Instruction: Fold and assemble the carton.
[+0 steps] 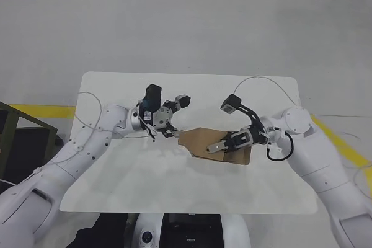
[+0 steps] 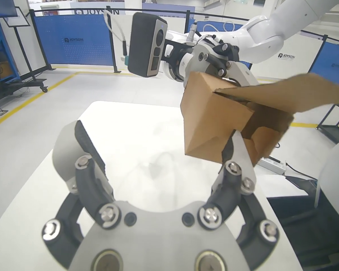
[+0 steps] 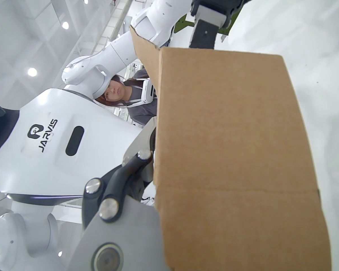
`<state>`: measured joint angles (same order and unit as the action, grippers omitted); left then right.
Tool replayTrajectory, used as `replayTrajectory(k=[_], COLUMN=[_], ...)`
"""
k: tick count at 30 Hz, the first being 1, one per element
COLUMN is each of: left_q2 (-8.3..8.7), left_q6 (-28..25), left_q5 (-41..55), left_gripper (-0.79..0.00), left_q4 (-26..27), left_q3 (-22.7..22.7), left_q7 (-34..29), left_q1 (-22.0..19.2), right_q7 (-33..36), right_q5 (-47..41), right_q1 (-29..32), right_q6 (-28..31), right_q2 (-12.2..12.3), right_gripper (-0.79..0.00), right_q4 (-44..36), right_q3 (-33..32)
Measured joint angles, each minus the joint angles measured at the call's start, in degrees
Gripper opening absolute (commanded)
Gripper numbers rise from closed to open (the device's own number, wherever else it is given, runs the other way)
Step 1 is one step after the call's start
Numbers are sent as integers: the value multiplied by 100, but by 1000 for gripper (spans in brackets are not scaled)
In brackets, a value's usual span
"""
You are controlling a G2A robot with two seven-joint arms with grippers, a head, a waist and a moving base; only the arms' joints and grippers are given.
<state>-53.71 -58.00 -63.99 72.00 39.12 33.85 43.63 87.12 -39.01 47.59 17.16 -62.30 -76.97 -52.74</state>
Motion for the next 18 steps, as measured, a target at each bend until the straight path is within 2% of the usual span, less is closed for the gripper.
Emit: replayTrajectory(k=[8, 18], left_q2=[117, 126], left_q6=[0, 0], left_q5=[-128, -263], left_gripper=[0, 0], left_q4=[126, 493], left_q3=[178, 26], left_q7=[188, -40], left_q1=[182, 169], right_q7=[-24, -65], right_q5=[-48, -101], right_q1=[113, 87], right_q6=[24, 10], right_q2=[53, 14], right_gripper=[-785, -785], right_q4=[19, 80], right_q3=[-225, -214])
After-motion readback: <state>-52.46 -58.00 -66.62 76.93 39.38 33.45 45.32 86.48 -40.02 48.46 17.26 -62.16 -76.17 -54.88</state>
